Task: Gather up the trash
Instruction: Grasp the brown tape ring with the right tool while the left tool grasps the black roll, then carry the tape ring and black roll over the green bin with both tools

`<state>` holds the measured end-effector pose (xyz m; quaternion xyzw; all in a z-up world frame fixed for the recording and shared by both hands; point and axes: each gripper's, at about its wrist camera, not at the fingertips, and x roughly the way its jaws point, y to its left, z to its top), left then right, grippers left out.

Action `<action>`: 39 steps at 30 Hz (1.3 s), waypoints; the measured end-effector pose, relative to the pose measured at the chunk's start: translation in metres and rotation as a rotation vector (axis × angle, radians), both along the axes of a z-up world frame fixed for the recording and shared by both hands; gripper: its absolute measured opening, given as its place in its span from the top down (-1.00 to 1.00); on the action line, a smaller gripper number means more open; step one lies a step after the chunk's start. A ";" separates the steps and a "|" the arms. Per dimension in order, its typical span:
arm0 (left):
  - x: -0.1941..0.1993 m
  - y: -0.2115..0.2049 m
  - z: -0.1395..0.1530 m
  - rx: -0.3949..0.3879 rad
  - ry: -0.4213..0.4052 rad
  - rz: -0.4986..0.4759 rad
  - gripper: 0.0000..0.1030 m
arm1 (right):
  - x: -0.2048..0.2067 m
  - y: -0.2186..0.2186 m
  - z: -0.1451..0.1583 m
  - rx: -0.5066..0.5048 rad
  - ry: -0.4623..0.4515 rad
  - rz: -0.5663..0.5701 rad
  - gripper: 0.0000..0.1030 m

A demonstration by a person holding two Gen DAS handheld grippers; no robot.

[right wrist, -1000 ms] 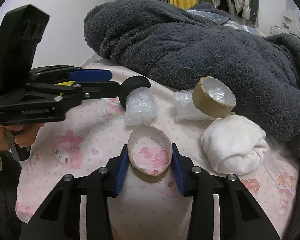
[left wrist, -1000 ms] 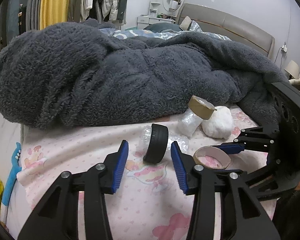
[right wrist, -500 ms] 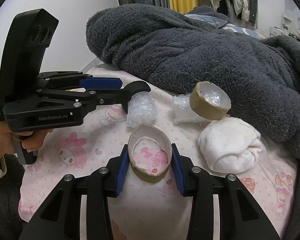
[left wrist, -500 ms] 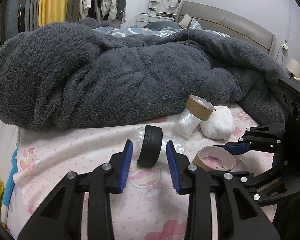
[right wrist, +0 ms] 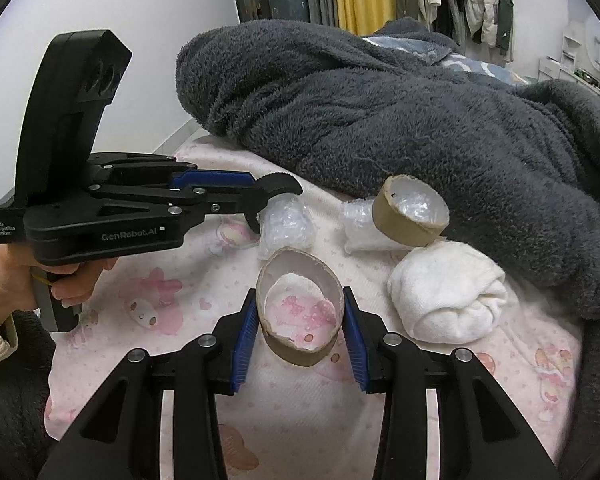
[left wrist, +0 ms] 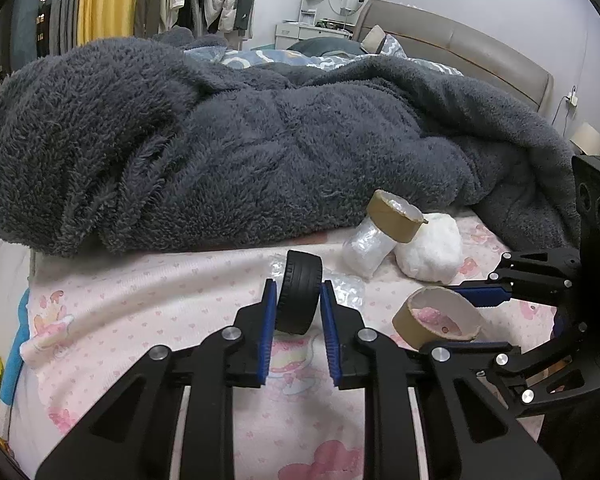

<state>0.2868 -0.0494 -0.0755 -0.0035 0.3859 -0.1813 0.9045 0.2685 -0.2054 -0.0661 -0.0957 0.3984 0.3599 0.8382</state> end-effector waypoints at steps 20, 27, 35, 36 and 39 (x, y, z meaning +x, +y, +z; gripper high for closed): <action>-0.024 0.016 0.027 0.005 -0.012 0.039 0.55 | -0.021 0.003 0.025 0.004 -0.021 -0.040 0.20; -0.043 0.028 0.034 0.030 0.001 0.062 0.55 | -0.035 0.005 0.031 0.017 -0.003 -0.075 0.20; -0.067 0.050 0.035 0.046 0.029 0.099 0.55 | -0.050 0.013 0.037 0.038 0.022 -0.108 0.20; -0.070 0.053 0.034 0.042 0.035 0.106 0.55 | -0.053 0.014 0.039 0.042 0.022 -0.113 0.20; -0.078 0.062 0.028 0.048 0.052 0.121 0.55 | -0.059 0.017 0.043 0.056 0.024 -0.124 0.20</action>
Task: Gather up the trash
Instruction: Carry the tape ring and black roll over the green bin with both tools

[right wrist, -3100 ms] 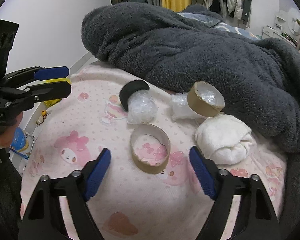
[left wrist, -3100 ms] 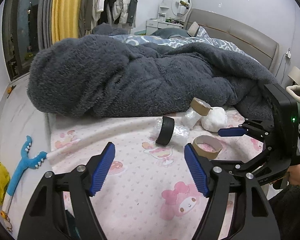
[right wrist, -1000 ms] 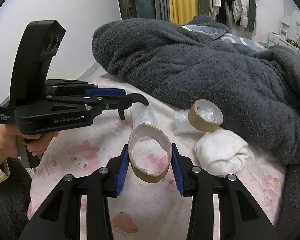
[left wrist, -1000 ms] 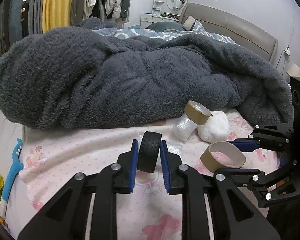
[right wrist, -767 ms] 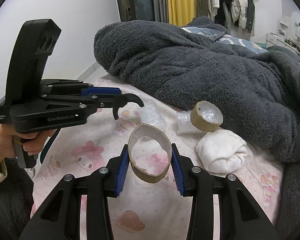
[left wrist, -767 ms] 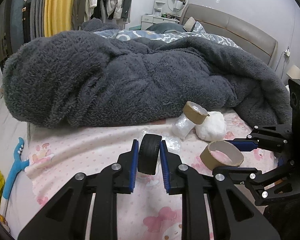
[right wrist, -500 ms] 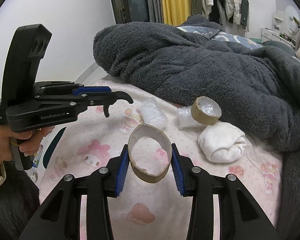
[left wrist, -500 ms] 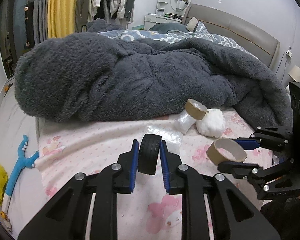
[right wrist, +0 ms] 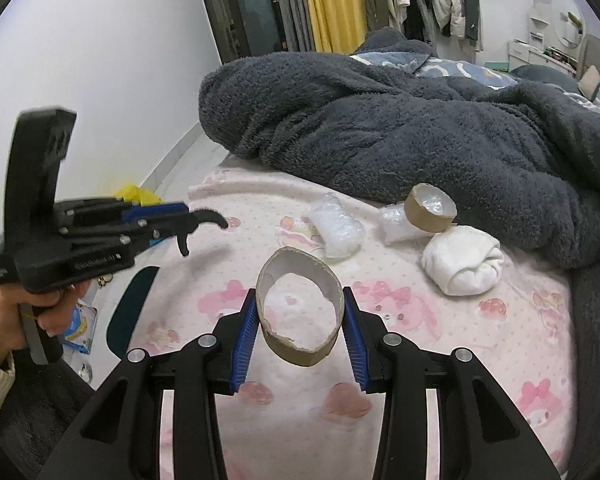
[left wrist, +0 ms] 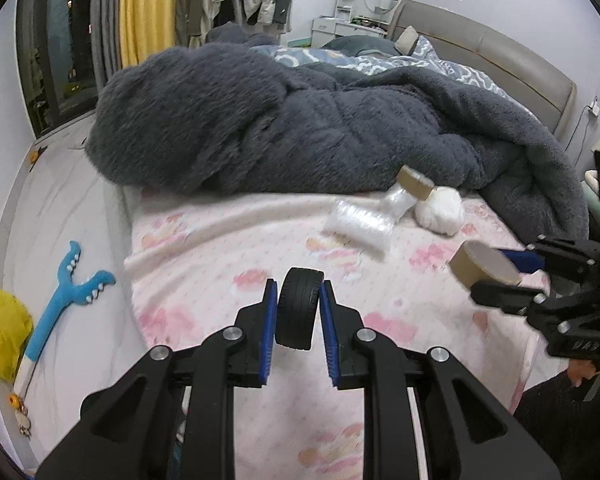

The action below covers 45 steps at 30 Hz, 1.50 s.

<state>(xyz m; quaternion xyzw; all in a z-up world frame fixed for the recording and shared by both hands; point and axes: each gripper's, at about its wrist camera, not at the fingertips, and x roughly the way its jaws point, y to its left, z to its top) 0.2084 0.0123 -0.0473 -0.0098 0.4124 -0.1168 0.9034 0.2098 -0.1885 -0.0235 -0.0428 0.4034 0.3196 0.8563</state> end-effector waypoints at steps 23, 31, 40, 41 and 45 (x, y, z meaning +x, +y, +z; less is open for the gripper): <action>-0.057 0.093 -0.037 0.020 0.122 0.176 0.55 | -0.040 0.070 0.022 0.088 0.023 0.030 0.20; -0.073 0.126 -0.053 0.026 0.155 0.220 0.55 | -0.046 0.118 0.018 0.071 0.032 0.103 0.20; -0.080 0.161 -0.079 0.007 0.232 0.279 0.55 | -0.051 0.171 0.006 0.051 0.052 0.181 0.20; -0.081 0.164 -0.083 0.004 0.243 0.284 0.55 | -0.051 0.177 0.004 0.047 0.056 0.188 0.20; -0.086 0.175 -0.100 0.009 0.292 0.299 0.55 | -0.051 0.196 -0.003 0.029 0.062 0.215 0.20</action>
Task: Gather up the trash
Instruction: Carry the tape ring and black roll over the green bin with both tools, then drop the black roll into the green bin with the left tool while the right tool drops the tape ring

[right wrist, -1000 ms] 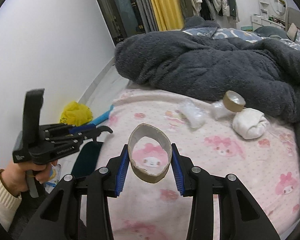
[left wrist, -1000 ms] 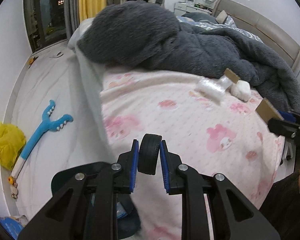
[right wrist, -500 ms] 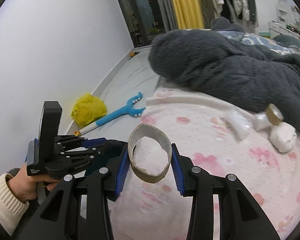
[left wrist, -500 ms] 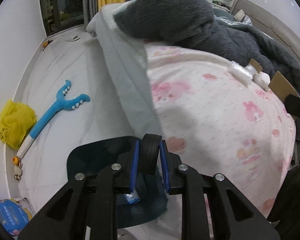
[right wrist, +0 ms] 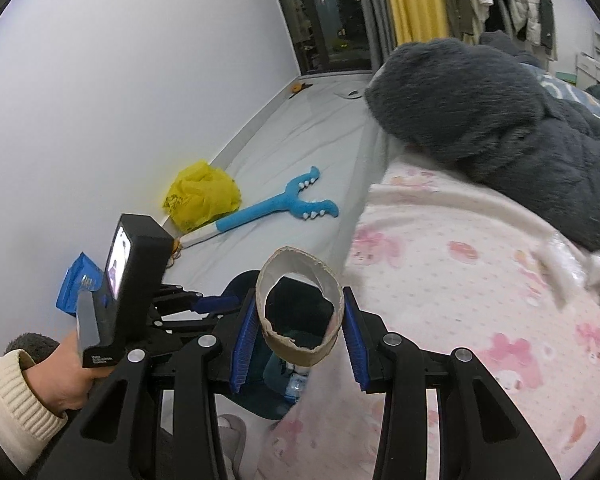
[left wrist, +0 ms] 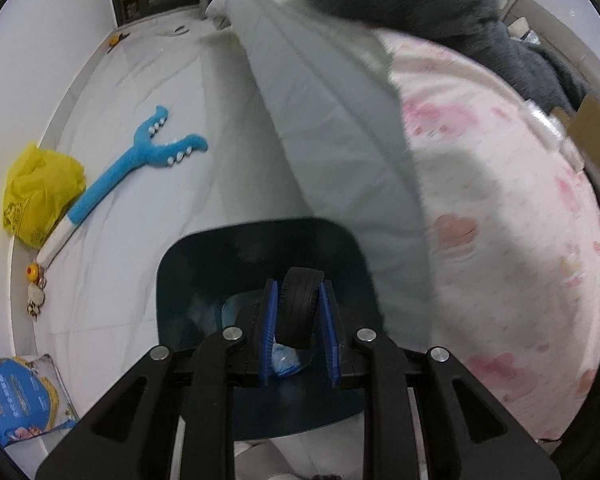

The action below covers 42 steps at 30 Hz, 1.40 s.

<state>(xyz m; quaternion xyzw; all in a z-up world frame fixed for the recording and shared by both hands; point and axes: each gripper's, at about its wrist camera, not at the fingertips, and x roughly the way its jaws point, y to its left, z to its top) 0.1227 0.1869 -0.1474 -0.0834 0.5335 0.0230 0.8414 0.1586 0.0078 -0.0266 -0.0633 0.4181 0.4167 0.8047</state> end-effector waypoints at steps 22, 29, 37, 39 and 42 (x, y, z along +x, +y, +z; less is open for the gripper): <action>-0.031 0.051 -0.057 -0.068 0.176 0.063 0.06 | 0.004 0.087 -0.057 -0.122 0.099 0.090 0.20; -0.042 0.072 -0.042 -0.059 0.101 0.084 -0.28 | 0.001 0.111 -0.083 -0.185 0.131 0.105 0.20; -0.054 0.087 -0.011 -0.047 -0.007 0.080 -0.41 | -0.002 0.134 -0.113 -0.257 0.164 0.130 0.20; -0.057 0.088 -0.002 -0.040 -0.043 0.076 -0.44 | -0.003 0.140 -0.121 -0.281 0.171 0.135 0.20; -0.062 0.093 0.012 -0.039 -0.093 0.085 -0.48 | -0.004 0.144 -0.129 -0.304 0.177 0.141 0.20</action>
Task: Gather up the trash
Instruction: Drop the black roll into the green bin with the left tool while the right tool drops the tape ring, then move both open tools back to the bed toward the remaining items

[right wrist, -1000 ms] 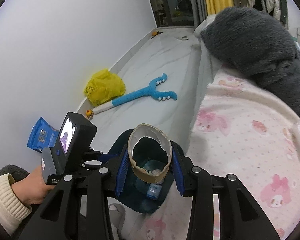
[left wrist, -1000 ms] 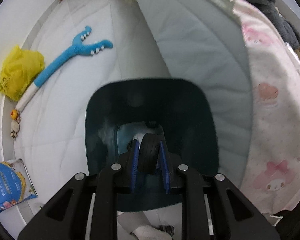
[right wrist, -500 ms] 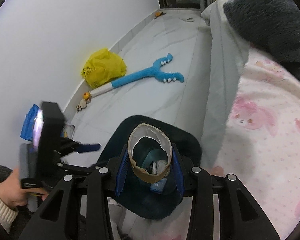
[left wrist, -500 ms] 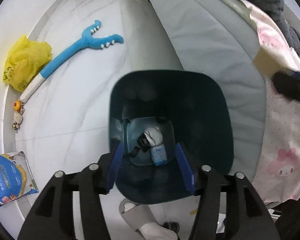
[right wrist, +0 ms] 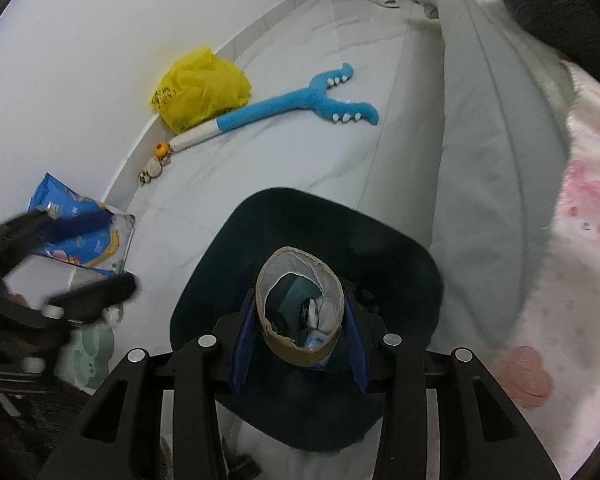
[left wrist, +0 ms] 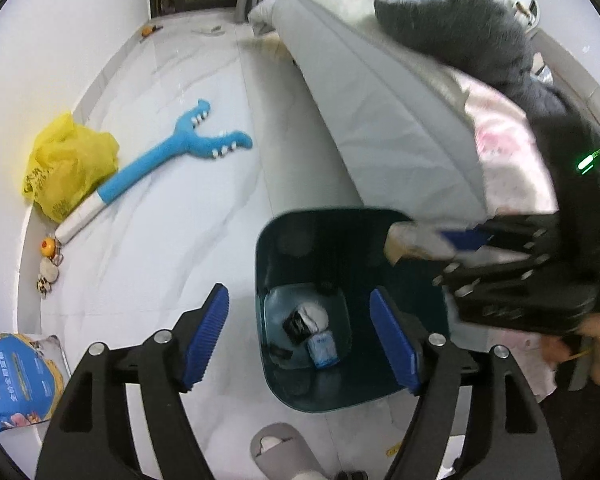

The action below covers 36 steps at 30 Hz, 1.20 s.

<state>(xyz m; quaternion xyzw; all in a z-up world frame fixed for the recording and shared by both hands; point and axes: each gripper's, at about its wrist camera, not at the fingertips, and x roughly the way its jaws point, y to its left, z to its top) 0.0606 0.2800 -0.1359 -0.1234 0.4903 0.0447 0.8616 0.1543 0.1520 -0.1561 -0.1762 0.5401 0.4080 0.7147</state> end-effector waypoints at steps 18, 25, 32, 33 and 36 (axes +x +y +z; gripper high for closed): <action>-0.013 -0.003 0.083 0.061 -0.253 0.008 -0.55 | -0.023 0.018 -0.045 -0.139 0.014 0.074 -0.30; -0.012 -0.014 0.109 0.108 -0.326 -0.007 -0.61 | -0.028 0.017 -0.032 -0.105 -0.005 0.065 -0.56; -0.011 -0.022 0.134 0.117 -0.384 -0.047 -0.68 | -0.034 0.000 0.016 -0.004 -0.084 0.091 -0.72; -0.011 -0.024 0.138 0.116 -0.396 -0.049 -0.69 | -0.035 -0.002 0.021 0.006 -0.097 0.095 -0.73; -0.008 -0.030 0.148 0.108 -0.424 -0.059 -0.73 | -0.035 -0.012 0.041 0.045 -0.139 0.102 -0.74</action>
